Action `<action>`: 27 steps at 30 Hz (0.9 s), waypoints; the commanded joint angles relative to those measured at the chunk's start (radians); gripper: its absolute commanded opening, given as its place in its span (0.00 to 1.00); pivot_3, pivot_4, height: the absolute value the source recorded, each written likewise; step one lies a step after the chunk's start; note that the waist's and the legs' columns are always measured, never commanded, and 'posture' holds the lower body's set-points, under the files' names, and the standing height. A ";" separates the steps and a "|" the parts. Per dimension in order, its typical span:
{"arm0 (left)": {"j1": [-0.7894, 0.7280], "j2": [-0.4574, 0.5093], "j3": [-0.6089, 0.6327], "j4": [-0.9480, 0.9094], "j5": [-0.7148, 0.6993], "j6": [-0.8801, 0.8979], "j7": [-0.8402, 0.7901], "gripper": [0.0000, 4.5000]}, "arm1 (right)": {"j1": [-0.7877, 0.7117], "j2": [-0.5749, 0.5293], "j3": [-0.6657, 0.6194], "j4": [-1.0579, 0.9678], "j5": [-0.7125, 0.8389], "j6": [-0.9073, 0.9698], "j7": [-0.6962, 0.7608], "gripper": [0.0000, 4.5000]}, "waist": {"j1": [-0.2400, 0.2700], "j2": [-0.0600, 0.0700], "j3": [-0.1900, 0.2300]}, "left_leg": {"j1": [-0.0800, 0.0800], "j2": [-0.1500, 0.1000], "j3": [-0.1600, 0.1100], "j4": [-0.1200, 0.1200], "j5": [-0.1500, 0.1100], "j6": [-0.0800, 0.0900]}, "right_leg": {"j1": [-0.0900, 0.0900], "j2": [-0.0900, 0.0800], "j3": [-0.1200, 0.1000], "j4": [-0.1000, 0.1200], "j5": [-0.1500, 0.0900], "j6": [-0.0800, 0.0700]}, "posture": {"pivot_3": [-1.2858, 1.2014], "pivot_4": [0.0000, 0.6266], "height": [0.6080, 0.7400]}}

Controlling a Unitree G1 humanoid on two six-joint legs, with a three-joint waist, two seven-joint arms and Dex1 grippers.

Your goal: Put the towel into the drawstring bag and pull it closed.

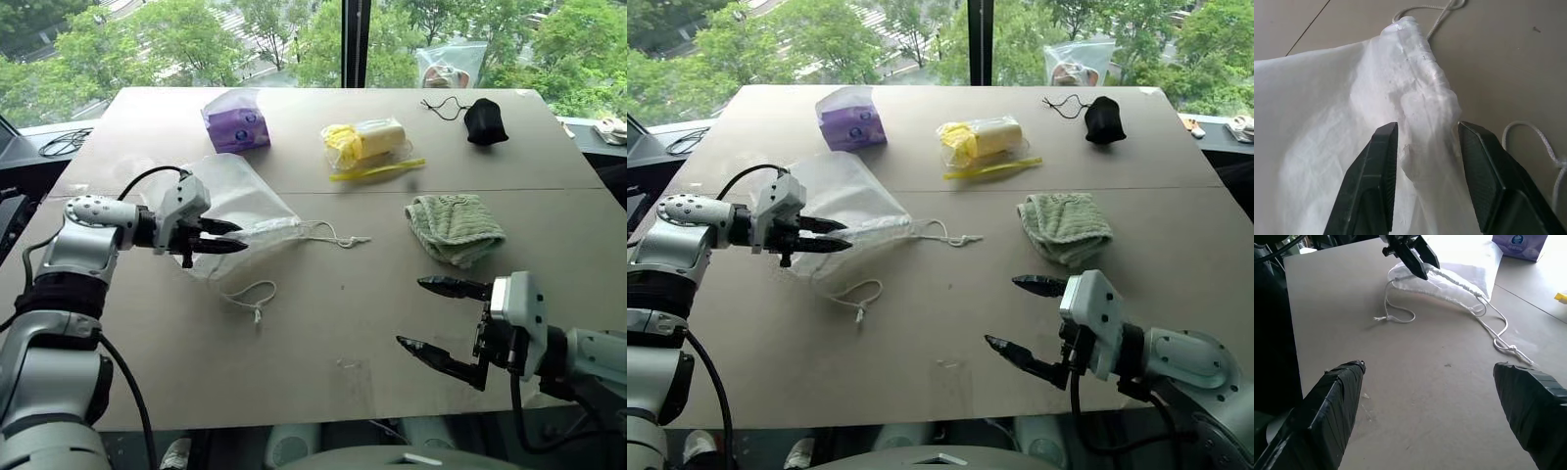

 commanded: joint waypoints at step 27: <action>0.173 -0.205 0.237 -0.287 0.069 0.128 0.564 0.07 | -0.095 0.045 0.012 0.073 -0.015 0.087 -0.092 1.00 | 0.002 -0.001 0.000 | 0.002 0.003 0.002 0.006 0.000 0.000 | -0.001 0.002 0.000 0.010 -0.002 -0.001 | 0.52 0.24 1.00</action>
